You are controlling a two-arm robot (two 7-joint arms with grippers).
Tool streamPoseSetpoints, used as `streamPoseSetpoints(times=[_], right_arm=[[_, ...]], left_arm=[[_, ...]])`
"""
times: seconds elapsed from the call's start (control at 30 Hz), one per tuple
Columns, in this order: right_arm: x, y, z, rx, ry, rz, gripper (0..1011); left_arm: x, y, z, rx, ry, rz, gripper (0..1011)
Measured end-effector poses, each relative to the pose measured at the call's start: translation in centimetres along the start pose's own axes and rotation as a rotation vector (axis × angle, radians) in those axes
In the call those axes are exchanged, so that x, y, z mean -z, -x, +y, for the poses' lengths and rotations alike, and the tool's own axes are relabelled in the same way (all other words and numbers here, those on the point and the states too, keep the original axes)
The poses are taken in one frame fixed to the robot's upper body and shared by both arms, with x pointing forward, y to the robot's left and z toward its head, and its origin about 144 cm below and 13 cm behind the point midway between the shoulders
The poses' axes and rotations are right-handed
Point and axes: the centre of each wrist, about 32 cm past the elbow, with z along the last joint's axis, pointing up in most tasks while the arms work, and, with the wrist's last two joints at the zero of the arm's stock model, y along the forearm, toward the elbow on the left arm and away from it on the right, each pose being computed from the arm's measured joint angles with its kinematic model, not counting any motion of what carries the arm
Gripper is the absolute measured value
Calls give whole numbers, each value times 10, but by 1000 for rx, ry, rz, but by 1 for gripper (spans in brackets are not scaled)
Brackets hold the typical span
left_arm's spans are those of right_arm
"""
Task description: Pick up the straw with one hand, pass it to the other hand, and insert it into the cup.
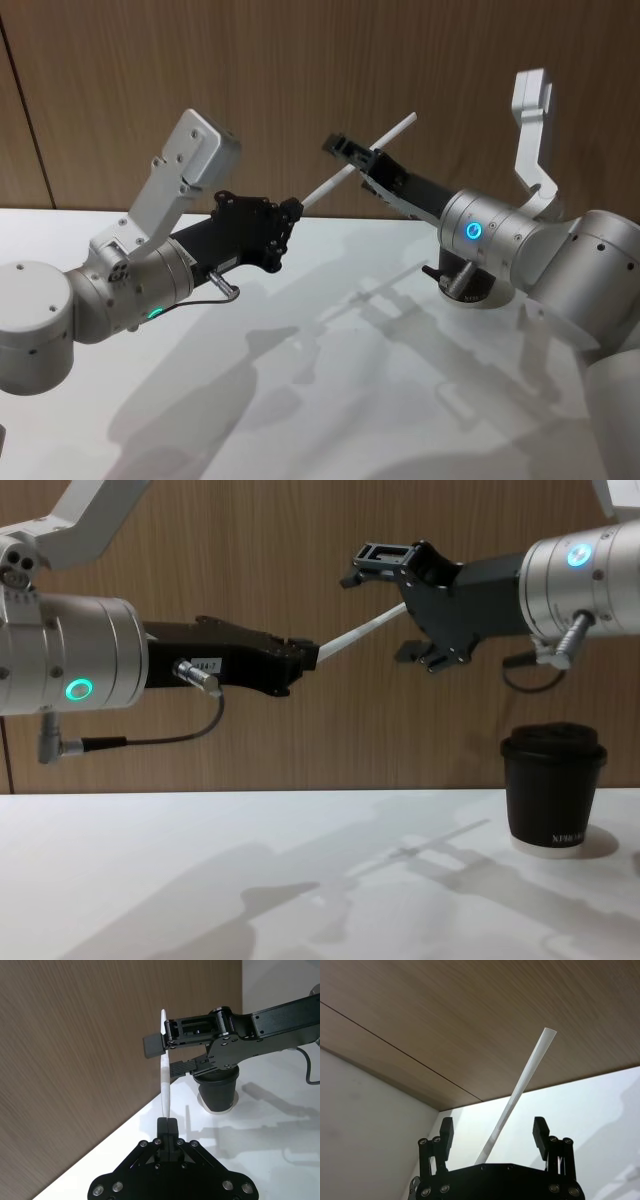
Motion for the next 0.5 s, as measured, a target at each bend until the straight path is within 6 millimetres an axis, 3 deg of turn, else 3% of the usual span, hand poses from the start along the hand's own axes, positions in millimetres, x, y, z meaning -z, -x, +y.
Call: streamPoseSetpoints(times=[0.2, 0.5], right_arm=[[0, 1, 0, -3, -1, 4, 908], [1, 1, 1, -3, 0, 7, 631]], left_arm=[[0, 0, 0, 0, 0, 0, 0], [0, 0, 0, 0, 0, 0, 1]])
